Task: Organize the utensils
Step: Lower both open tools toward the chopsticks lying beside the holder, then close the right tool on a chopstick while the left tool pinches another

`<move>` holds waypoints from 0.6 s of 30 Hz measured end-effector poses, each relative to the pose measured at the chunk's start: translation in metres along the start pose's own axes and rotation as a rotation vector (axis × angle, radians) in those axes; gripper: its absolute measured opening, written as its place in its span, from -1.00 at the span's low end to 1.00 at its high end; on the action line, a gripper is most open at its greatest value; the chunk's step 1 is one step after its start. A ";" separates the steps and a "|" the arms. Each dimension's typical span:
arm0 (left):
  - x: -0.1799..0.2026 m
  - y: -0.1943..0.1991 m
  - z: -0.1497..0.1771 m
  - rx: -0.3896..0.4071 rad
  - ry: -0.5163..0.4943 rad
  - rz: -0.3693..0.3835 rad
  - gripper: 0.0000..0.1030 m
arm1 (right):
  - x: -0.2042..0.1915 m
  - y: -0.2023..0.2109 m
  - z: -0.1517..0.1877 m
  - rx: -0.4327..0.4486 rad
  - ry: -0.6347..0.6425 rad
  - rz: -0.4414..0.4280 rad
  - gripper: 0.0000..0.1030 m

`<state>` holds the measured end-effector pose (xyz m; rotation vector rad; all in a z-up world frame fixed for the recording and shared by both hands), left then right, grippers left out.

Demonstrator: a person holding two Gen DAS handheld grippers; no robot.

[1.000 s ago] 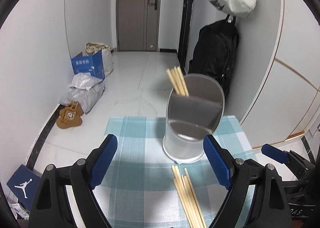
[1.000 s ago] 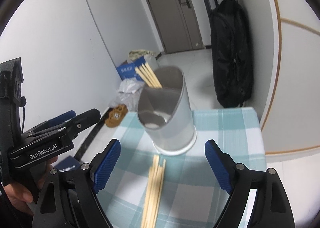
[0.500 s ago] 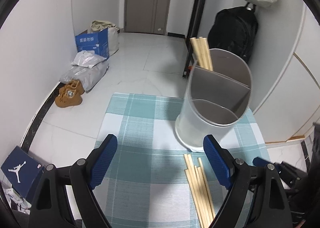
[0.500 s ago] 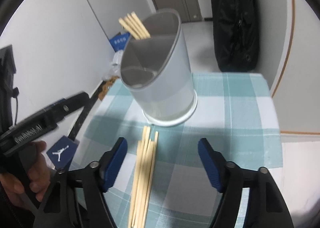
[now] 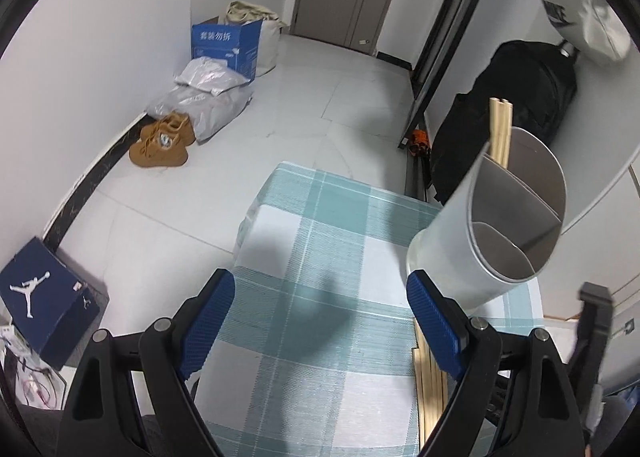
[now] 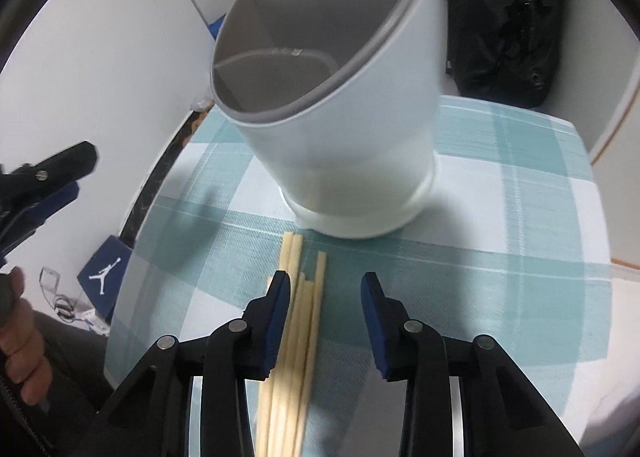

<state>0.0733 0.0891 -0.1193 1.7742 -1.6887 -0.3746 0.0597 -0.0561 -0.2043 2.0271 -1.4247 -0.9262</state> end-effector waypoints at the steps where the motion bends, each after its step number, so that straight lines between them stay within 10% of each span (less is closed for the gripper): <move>1: -0.002 -0.001 0.000 -0.004 0.005 -0.003 0.65 | -0.002 -0.006 0.002 -0.014 0.007 0.005 -0.44; 18: -0.012 -0.015 0.008 -0.051 -0.012 -0.040 0.65 | 0.003 -0.019 0.005 -0.001 0.092 0.116 -0.91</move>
Point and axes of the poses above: each gripper's, at about its wrist camera, not at the fingertips, and y roughly against the way its jaws point, x to its right, z to its underside, the point moved 9 cm from there along -y, roughly the way its jaws point, and after that the axes turned 14 degrees about x, right-handed, at the moved point
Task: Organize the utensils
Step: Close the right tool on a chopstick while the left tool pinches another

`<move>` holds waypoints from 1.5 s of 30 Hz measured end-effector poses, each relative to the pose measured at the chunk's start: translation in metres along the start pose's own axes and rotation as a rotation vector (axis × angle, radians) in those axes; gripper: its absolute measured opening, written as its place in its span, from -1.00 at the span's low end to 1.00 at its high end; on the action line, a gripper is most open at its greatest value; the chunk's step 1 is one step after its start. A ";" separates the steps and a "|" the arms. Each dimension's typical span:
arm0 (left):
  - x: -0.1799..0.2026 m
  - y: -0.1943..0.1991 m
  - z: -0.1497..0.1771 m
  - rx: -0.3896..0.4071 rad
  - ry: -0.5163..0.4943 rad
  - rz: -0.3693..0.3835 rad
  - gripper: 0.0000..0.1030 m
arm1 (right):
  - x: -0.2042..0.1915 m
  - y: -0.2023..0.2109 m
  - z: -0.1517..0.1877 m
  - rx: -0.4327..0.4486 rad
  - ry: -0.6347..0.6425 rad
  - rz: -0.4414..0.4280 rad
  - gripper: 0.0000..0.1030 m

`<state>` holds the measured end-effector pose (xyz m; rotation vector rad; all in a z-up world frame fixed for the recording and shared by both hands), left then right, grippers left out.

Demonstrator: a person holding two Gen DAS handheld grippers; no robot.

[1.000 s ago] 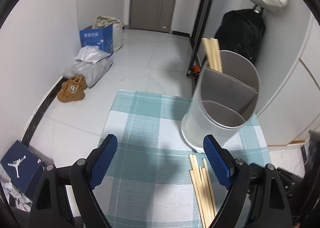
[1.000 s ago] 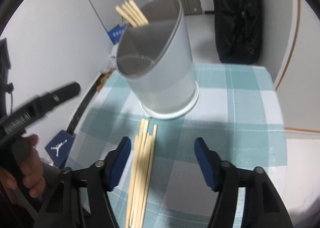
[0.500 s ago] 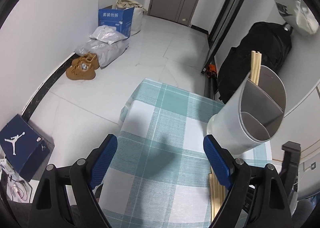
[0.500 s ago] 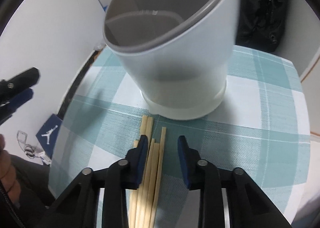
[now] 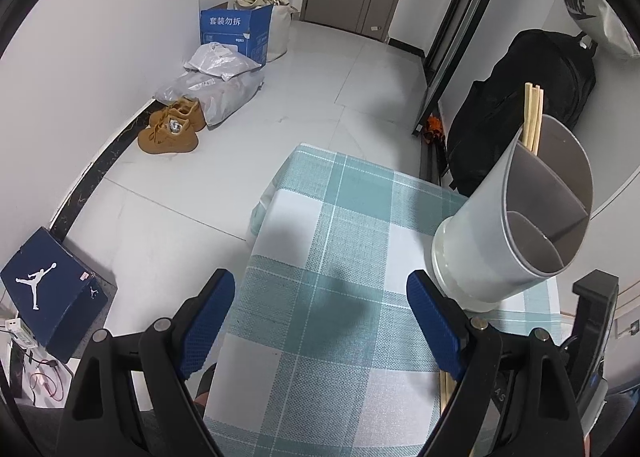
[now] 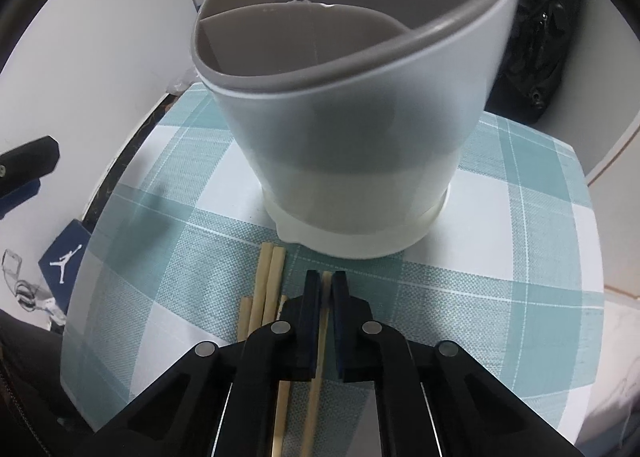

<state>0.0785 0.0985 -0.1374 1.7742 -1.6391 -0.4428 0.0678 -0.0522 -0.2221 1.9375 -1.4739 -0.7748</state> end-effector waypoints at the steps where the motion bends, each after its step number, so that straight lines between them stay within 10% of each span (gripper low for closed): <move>1: 0.000 -0.001 0.001 -0.002 -0.004 -0.003 0.65 | 0.001 0.000 -0.001 -0.001 -0.004 -0.001 -0.92; 14: 0.034 -0.006 0.022 -0.028 -0.169 0.001 0.65 | 0.021 0.044 -0.023 0.093 -0.084 -0.028 -0.92; 27: 0.073 -0.018 0.075 -0.216 -0.276 0.110 0.65 | 0.066 0.093 -0.036 0.198 -0.332 -0.133 -0.92; 45: 0.069 -0.028 0.084 -0.253 -0.273 0.006 0.65 | 0.071 0.095 -0.037 0.217 -0.340 -0.139 -0.92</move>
Point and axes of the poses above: each gripper's, at about its wrist camera, not at the fingertips, and y roughly against the way its jaws point, x to its right, z to its underside, the point moved 9 cm from there along -y, roughly the way its jaws point, and after that the axes turned 14 degrees about x, right-handed, at the moved point
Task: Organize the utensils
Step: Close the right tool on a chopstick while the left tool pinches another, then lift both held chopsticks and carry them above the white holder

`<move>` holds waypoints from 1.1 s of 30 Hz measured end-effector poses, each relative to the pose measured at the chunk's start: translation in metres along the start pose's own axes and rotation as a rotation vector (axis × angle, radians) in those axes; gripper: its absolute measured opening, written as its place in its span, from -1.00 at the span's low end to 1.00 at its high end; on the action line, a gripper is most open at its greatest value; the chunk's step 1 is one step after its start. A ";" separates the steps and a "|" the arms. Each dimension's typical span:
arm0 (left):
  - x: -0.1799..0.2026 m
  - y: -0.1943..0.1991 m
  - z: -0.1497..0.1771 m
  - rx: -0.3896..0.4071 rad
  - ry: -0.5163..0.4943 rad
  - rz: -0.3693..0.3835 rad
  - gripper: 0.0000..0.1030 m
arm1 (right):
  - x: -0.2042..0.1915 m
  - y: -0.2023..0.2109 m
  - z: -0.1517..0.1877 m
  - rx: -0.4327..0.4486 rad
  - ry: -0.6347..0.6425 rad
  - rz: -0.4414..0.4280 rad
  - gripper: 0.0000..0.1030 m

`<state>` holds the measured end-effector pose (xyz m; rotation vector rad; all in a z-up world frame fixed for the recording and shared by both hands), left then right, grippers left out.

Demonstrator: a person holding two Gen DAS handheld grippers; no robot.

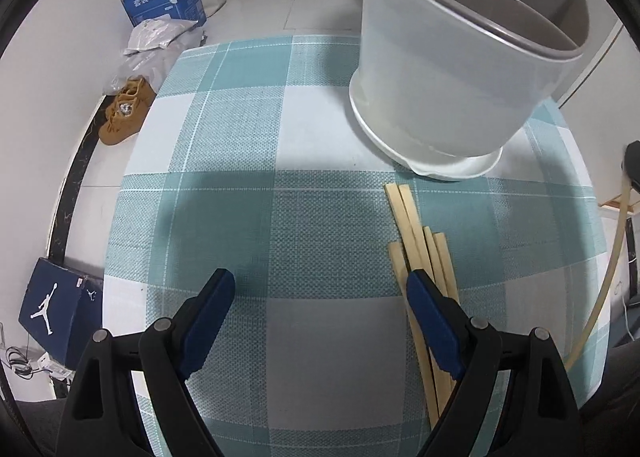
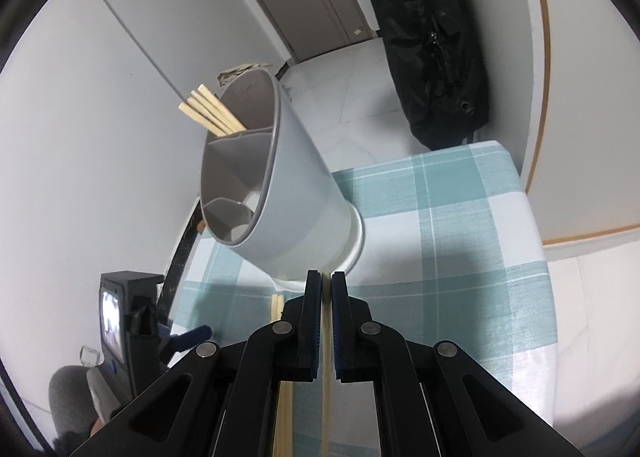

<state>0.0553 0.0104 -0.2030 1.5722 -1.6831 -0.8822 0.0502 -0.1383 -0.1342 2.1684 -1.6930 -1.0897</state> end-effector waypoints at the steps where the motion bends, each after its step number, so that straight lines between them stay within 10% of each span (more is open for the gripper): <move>1: 0.001 0.000 0.000 0.000 0.000 -0.003 0.65 | -0.001 0.000 0.001 -0.002 0.001 -0.004 -0.92; 10: 0.010 -0.005 -0.005 -0.005 -0.029 -0.029 0.59 | -0.005 0.001 -0.003 0.008 0.014 -0.005 -0.92; 25: 0.022 0.002 -0.008 0.020 -0.055 0.057 -0.91 | 0.001 0.004 -0.013 0.030 0.006 -0.004 -0.92; 33: 0.021 0.005 -0.017 0.058 -0.014 0.107 -0.96 | 0.003 0.005 -0.015 0.038 0.003 0.000 -0.92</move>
Point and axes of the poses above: each gripper's, at about its wrist camera, not at the fingertips, and y roughly against the way its jaws point, x to its right, z to its underside, the point moved 9 cm from there along -y, roughly the way its jaws point, and after that the axes turned 14 degrees about x, right-handed, at the moved point
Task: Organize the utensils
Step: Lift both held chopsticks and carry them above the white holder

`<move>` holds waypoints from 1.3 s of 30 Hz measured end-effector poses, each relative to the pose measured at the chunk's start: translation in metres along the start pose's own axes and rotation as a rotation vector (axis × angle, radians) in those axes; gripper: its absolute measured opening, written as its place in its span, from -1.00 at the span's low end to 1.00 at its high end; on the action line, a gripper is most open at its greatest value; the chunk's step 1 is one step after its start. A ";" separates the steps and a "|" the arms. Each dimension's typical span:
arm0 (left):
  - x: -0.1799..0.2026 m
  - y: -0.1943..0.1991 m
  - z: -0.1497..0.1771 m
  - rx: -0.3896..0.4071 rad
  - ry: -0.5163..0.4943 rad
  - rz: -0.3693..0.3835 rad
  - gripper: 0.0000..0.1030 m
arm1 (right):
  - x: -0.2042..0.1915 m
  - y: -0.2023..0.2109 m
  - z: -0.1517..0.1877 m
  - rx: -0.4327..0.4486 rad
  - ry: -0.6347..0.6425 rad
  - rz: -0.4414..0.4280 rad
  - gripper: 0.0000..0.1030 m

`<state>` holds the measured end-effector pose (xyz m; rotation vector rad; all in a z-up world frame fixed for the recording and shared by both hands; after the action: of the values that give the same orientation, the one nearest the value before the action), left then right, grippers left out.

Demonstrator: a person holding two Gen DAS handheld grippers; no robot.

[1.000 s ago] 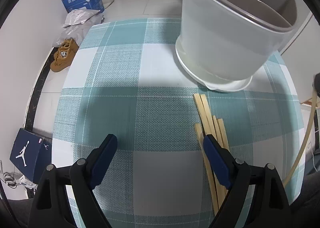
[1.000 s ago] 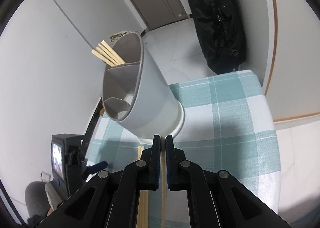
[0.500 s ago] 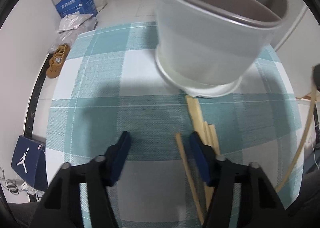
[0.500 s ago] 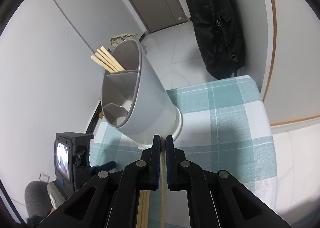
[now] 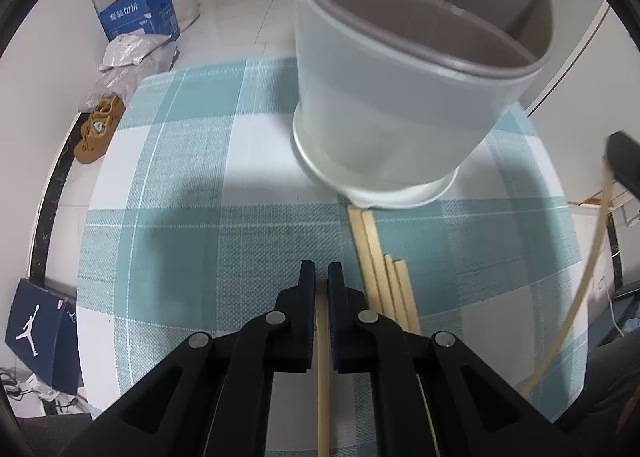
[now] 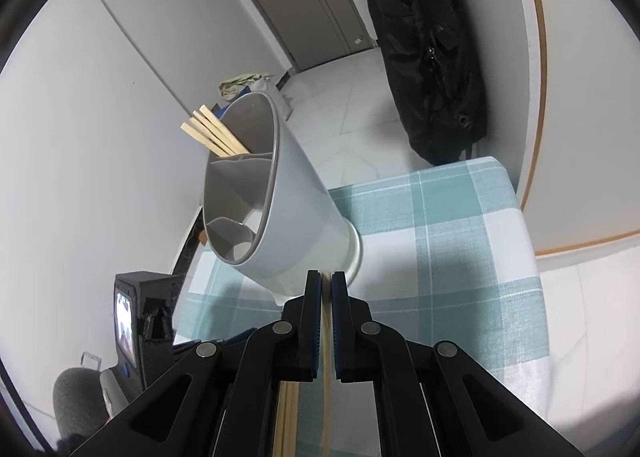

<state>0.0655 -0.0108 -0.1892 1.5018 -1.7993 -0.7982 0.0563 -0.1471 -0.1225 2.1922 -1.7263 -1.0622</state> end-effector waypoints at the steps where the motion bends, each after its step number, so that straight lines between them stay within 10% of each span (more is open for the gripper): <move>1: 0.000 0.003 -0.002 0.012 0.004 0.005 -0.96 | -0.001 0.000 0.000 0.002 0.004 0.001 -0.92; 15: 0.011 0.078 -0.050 0.329 0.068 0.109 -0.96 | -0.014 0.014 0.000 0.059 0.027 -0.030 -0.92; 39: 0.029 0.156 -0.139 0.515 0.034 0.213 -0.96 | -0.071 0.080 -0.083 0.299 0.098 -0.078 -0.92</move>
<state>0.0810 -0.0210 0.0208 1.5747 -2.2015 -0.2071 0.0377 -0.1335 0.0114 2.4584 -1.8729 -0.7358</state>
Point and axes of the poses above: each gripper's, at about its wrist camera, not at the fingertips, and y roughly against the way its jaws point, x to its right, z to its underside, the point moved 9 cm from there along -y, roughly the way its jaws point, and after that the axes turned 14 degrees about x, right-handed, at the moved point
